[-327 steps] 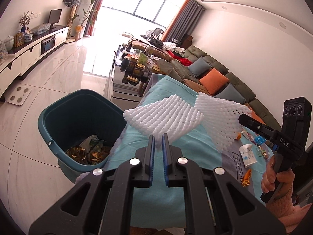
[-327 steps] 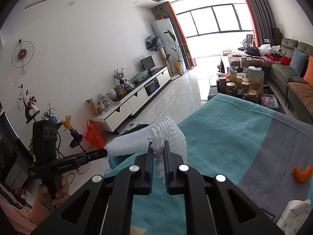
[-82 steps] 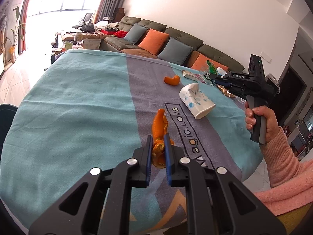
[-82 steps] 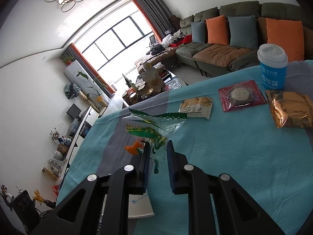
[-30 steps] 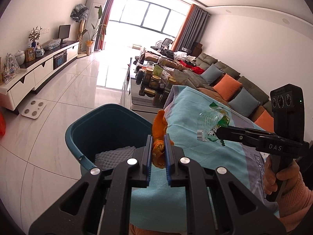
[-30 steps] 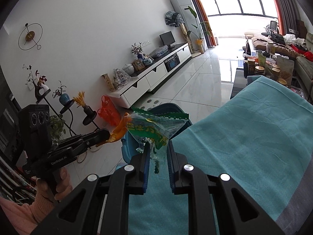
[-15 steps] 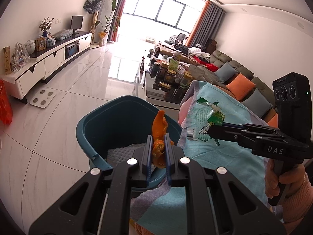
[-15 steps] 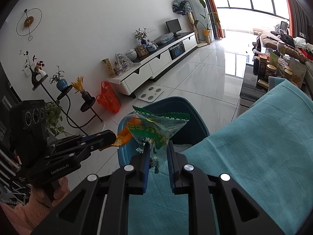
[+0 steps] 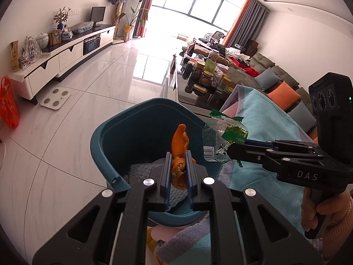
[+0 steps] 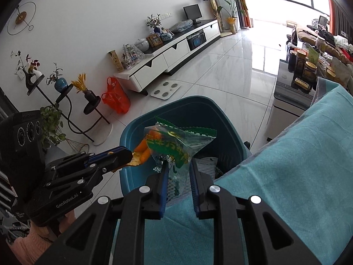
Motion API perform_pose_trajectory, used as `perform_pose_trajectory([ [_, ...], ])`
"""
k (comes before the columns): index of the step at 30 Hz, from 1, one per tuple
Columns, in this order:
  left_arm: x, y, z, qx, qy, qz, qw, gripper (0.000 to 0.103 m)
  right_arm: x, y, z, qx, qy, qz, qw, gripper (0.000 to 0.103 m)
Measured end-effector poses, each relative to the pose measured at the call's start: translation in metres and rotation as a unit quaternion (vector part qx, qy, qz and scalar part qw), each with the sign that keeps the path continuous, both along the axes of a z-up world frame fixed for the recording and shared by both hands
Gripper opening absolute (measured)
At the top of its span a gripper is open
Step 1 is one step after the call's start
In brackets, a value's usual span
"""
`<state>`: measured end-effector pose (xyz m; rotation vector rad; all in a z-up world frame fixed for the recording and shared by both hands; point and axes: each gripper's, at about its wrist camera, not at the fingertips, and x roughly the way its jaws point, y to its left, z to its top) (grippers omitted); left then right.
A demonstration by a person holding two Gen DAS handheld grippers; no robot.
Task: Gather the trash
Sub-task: 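Open both tools to drop the peel and bag into the wastebasket, then move both open tools back over the white paper cup and orange piece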
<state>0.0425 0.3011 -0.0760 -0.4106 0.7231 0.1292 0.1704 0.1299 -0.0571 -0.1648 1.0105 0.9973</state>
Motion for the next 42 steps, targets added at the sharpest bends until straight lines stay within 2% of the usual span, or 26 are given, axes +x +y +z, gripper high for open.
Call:
perform_pose_trajectory([
  [6, 0.012, 0.007, -0.017, -0.014, 0.019, 0.011, 0.9997, 0.013, 0.014, 0.012, -0.014, -0.007, 0.036, -0.015, 0.999, 0.021],
  [12, 0.013, 0.009, -0.028, -0.032, 0.022, 0.016, 0.9991, 0.023, 0.014, 0.009, -0.014, 0.0, 0.039, -0.018, 0.999, 0.021],
  [17, 0.005, 0.006, -0.019, -0.028, 0.002, 0.013, 0.9995, 0.034, 0.009, -0.007, -0.005, 0.015, 0.026, -0.023, 0.999, 0.025],
  [24, -0.01, -0.017, 0.014, -0.004, -0.049, -0.014, 0.9987, 0.05, -0.008, -0.042, 0.021, 0.048, -0.004, -0.024, 0.999, 0.031],
  [28, -0.018, -0.046, 0.034, 0.008, -0.083, -0.051, 0.9952, 0.057, -0.022, -0.073, 0.034, 0.065, -0.026, -0.035, 0.997, 0.037],
  [33, -0.023, -0.097, 0.048, 0.021, -0.112, -0.127, 0.9854, 0.061, -0.034, -0.126, 0.047, 0.083, -0.045, -0.071, 0.993, 0.04],
  [38, -0.02, -0.154, 0.05, 0.017, -0.114, -0.21, 0.971, 0.062, -0.043, -0.186, 0.052, 0.087, -0.059, -0.118, 0.987, 0.04],
  [42, -0.012, -0.202, 0.045, -0.001, -0.104, -0.271, 0.957, 0.062, -0.048, -0.233, 0.052, 0.078, -0.076, -0.16, 0.981, 0.043],
])
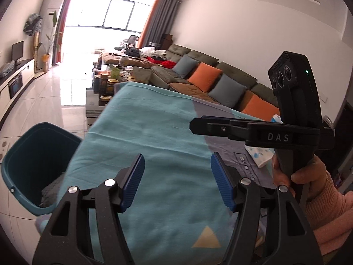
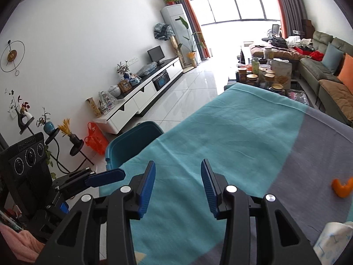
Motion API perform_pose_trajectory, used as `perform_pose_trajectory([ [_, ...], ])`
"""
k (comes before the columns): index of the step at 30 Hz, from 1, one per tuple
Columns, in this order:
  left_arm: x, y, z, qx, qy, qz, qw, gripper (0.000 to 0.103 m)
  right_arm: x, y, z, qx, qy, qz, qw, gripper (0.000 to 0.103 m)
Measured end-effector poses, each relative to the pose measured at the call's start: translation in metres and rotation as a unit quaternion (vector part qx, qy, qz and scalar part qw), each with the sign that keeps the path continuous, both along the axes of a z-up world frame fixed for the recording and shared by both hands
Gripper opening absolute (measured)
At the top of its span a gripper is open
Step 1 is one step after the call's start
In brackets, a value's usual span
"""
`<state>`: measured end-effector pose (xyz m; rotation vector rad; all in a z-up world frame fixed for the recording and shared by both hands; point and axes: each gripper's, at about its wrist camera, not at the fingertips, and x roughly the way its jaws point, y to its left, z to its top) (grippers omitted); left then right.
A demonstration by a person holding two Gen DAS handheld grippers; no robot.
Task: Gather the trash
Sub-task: 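Move both open tools back over the white paper cup and orange piece, then grasp the white paper cup with the left tool while the right tool grasps the orange piece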
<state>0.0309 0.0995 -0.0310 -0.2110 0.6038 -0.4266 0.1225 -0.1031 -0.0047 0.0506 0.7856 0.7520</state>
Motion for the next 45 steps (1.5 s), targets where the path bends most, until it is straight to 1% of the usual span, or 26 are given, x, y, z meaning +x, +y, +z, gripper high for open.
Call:
perform_pose_trajectory([
  [1, 0.003, -0.013, -0.002, 0.001, 0.006, -0.016, 0.9998, 0.062, -0.001, -0.011, 0.0, -0.005, -0.004, -0.014, 1.0, 0.045],
  [5, 0.014, -0.058, -0.014, 0.002, 0.028, -0.072, 0.997, 0.062, -0.003, -0.058, -0.002, -0.013, -0.006, -0.061, 0.998, 0.045],
  [11, 0.023, -0.119, -0.026, 0.016, 0.047, -0.145, 0.9881, 0.062, -0.001, -0.124, 0.0, -0.01, -0.01, -0.133, 0.991, 0.046],
  [14, 0.026, -0.146, -0.031, 0.024, 0.058, -0.171, 0.9833, 0.061, -0.002, -0.149, 0.001, -0.008, -0.013, -0.161, 0.987, 0.046],
  [16, 0.03, -0.161, -0.034, 0.031, 0.067, -0.18, 0.981, 0.061, -0.002, -0.161, 0.0, -0.007, -0.014, -0.176, 0.984, 0.046],
  [21, 0.039, -0.189, -0.04, 0.045, 0.093, -0.192, 0.976, 0.056, -0.002, -0.186, -0.004, 0.001, -0.012, -0.199, 0.98, 0.046],
  [29, 0.055, -0.219, -0.044, 0.071, 0.121, -0.193, 0.9712, 0.041, 0.003, -0.205, -0.013, 0.011, -0.002, -0.211, 0.977, 0.046],
  [33, 0.064, -0.225, -0.043, 0.074, 0.127, -0.186, 0.9717, 0.037, 0.006, -0.21, -0.017, 0.017, 0.008, -0.213, 0.977, 0.046],
  [36, 0.068, -0.228, -0.043, 0.076, 0.129, -0.183, 0.9716, 0.03, 0.012, -0.214, -0.022, 0.022, 0.017, -0.214, 0.976, 0.046],
  [38, 0.069, -0.228, -0.044, 0.076, 0.131, -0.181, 0.9718, 0.022, 0.016, -0.217, -0.025, 0.021, 0.023, -0.214, 0.976, 0.046],
  [40, 0.069, -0.226, -0.044, 0.073, 0.132, -0.181, 0.9719, 0.017, 0.022, -0.216, -0.027, 0.016, 0.027, -0.214, 0.976, 0.046],
  [45, 0.068, -0.222, -0.041, 0.065, 0.124, -0.174, 0.9748, 0.013, 0.042, -0.216, -0.037, 0.007, 0.044, -0.221, 0.974, 0.046],
])
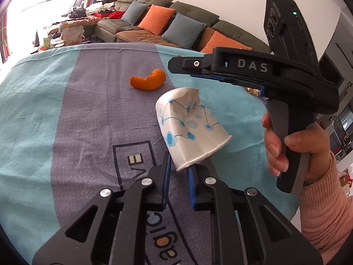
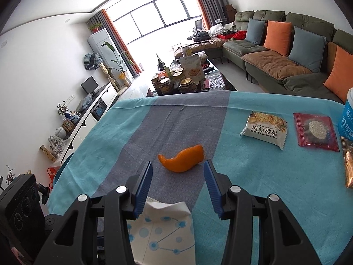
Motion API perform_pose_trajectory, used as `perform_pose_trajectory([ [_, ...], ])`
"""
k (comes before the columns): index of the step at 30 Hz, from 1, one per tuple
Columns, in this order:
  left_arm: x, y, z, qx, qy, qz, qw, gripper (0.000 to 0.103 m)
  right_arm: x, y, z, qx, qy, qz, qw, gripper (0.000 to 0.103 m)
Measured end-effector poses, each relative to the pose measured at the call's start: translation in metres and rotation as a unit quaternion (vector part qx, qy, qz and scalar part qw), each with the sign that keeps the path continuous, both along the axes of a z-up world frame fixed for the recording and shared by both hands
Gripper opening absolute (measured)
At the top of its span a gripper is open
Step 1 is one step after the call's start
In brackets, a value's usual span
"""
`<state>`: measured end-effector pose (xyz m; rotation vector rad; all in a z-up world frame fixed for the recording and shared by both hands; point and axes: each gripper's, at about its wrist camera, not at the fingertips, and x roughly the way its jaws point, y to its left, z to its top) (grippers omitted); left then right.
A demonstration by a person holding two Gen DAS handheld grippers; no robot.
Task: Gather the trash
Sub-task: 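Grasp the white paper cup with the left tool while the right tool grasps the orange piece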
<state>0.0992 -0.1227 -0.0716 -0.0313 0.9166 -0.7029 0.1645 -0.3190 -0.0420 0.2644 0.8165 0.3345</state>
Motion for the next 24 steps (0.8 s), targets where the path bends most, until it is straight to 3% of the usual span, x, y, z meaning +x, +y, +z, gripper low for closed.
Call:
perform_pose_trajectory([
  [17, -0.011, 0.04, 0.011, -0.012, -0.021, 0.033, 0.9992, 0.008, 0.043, 0.004, -0.032, 0.035, 0.058, -0.013, 0.998, 0.046],
  [24, -0.016, 0.06, 0.016, -0.018, -0.023, 0.059, 0.9978, 0.008, 0.044, 0.001, -0.036, 0.048, 0.061, -0.014, 0.997, 0.037],
])
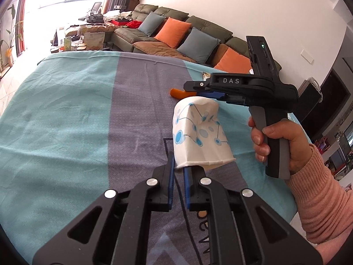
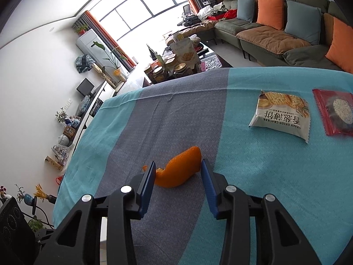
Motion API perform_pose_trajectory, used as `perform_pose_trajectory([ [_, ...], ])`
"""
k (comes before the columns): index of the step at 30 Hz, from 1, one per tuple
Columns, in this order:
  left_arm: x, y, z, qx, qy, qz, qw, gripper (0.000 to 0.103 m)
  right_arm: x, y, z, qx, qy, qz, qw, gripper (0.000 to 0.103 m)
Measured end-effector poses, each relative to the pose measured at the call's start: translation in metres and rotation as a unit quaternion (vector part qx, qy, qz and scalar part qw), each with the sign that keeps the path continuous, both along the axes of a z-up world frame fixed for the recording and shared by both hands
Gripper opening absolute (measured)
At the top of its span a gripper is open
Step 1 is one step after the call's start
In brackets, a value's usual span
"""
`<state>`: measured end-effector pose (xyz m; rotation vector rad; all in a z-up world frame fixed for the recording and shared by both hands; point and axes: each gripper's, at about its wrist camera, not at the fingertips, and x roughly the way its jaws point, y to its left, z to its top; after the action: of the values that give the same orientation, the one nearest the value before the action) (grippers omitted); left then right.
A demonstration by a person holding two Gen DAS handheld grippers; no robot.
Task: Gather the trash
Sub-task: 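Grasp the white paper cup with the left tool while the right tool grasps the orange piece, then carry the paper cup and orange piece over the teal wastebasket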
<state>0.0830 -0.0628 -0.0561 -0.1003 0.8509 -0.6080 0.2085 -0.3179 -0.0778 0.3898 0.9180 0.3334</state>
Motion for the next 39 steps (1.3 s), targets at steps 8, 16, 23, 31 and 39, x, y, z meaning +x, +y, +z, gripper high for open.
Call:
perform_pose_trajectory([
  [8, 0.001, 0.024, 0.001, -0.007, 0.001, 0.027, 0.9996, 0.008, -0.009, 0.004, 0.004, 0.003, -0.01, 0.01, 1.0, 0.025],
  [16, -0.001, 0.042, 0.001, -0.01, -0.002, 0.051, 0.9986, 0.008, -0.034, 0.011, 0.021, -0.003, -0.045, 0.019, 0.999, 0.023],
  [23, -0.008, 0.057, 0.001, -0.01, -0.005, 0.068, 0.9976, 0.008, -0.059, 0.019, 0.034, 0.006, -0.068, 0.034, 0.997, 0.023],
  [31, -0.015, 0.077, 0.002, -0.012, -0.003, 0.091, 0.9958, 0.008, -0.078, 0.037, 0.038, 0.017, -0.075, 0.06, 0.995, 0.023],
  [39, -0.021, 0.095, 0.003, -0.016, -0.005, 0.112, 0.9935, 0.008, -0.085, 0.055, 0.037, 0.027, -0.073, 0.078, 0.994, 0.023],
])
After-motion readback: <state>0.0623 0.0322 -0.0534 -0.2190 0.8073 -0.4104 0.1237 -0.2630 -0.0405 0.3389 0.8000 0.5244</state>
